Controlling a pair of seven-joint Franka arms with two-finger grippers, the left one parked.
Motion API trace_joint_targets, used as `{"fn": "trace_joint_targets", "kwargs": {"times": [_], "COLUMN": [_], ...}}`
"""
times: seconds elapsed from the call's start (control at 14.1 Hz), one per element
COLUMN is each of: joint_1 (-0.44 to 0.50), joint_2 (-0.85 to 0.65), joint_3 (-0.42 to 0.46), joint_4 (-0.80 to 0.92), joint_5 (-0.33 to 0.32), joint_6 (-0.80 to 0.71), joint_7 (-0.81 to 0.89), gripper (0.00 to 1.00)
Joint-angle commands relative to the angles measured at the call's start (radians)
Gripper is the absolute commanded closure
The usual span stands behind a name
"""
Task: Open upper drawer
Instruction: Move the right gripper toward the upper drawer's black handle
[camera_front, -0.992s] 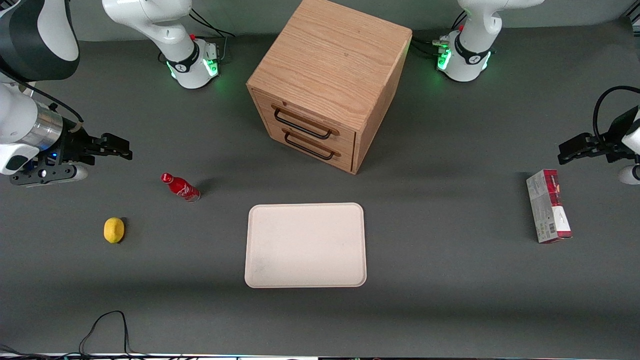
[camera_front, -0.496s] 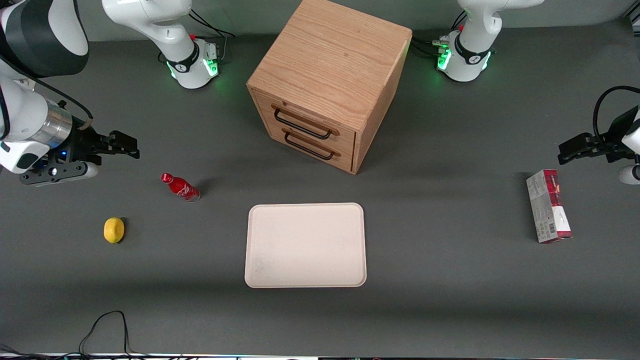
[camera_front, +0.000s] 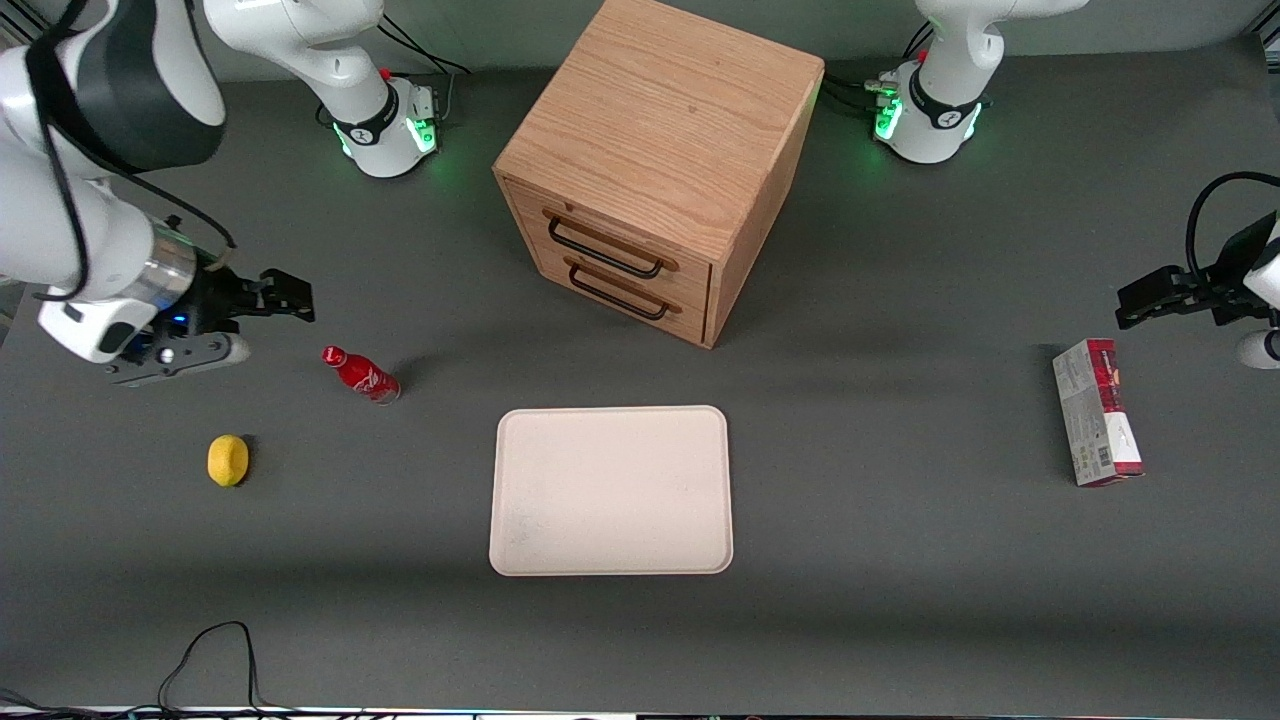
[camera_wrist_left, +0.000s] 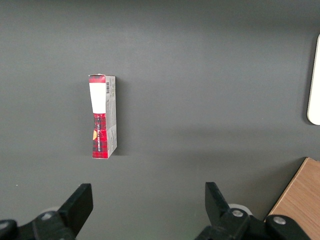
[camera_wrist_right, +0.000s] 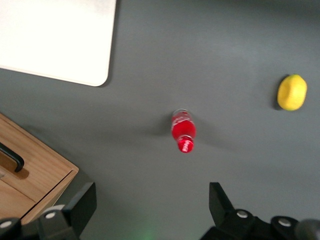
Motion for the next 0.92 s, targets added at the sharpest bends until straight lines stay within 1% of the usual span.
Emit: {"fn": "trace_joint_targets", "kwargs": {"times": [0.0, 0.07, 0.21, 0.28, 0.35, 0.5, 0.57, 0.64, 0.71, 0.85], "joint_1": [0.050, 0.081, 0.167, 0.187, 0.189, 0.190, 0.199, 0.213, 0.216, 0.265], "joint_2": [0.028, 0.030, 0.039, 0.040, 0.046, 0.053, 0.059, 0.065, 0.075, 0.079], "joint_3": [-0.007, -0.007, -0.007, -0.007, -0.007, -0.006, -0.006, -0.006, -0.006, -0.006], "joint_4": [0.037, 0.035, 0.035, 0.034, 0.034, 0.031, 0.032, 0.032, 0.034, 0.038], "joint_5": [0.037, 0.038, 0.025, 0.027, 0.034, 0.041, 0.042, 0.065, 0.091, 0.093], "joint_6": [-0.012, -0.012, -0.009, -0.009, -0.009, -0.017, -0.022, -0.022, -0.023, -0.009], "joint_7": [-0.015, -0.014, -0.015, -0.017, -0.017, -0.017, -0.017, -0.018, -0.018, -0.018], "gripper": [0.01, 0.06, 0.22, 0.26, 0.26, 0.21, 0.18, 0.11, 0.01, 0.00]}}
